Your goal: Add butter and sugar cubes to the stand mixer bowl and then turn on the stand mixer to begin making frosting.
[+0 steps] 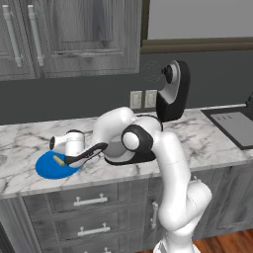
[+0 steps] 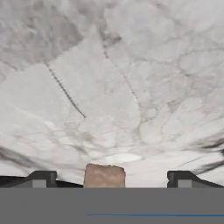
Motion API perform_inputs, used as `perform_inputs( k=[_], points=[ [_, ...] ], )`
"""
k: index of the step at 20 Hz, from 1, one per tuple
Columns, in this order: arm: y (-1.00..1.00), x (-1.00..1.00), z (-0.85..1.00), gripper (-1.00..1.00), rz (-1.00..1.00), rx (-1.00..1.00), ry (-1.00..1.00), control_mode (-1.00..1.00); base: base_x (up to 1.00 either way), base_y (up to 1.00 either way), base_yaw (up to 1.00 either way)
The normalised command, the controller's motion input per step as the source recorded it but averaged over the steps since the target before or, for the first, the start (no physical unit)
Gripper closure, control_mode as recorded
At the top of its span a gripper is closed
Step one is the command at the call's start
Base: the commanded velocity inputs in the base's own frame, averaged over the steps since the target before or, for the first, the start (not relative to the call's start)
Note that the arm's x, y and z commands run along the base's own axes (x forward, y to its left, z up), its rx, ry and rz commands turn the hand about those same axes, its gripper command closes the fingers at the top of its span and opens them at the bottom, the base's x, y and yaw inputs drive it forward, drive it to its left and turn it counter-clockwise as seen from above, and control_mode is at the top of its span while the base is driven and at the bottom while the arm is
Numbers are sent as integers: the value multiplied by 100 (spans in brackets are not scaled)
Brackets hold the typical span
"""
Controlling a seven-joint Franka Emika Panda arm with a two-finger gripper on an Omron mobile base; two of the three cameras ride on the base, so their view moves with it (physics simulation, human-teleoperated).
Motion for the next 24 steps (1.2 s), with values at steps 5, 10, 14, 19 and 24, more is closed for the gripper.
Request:
perform_inputs(
  k=[5, 10, 14, 19, 24],
  points=[
    [-13, 0, -9, 100, 0, 0, 0, -100, 0, 0, 0],
    [-2, -9, -3, 100, 0, 0, 0, -100, 0, 0, 0],
    [3, -38, 0, 100, 0, 0, 0, -100, 0, 0, 0],
    [23, -60, 39, 100, 2, 2, 0, -100, 0, 0, 0],
    [7, -55, 100, 100, 3, 11, -3, -100, 0, 0, 0]
  ],
)
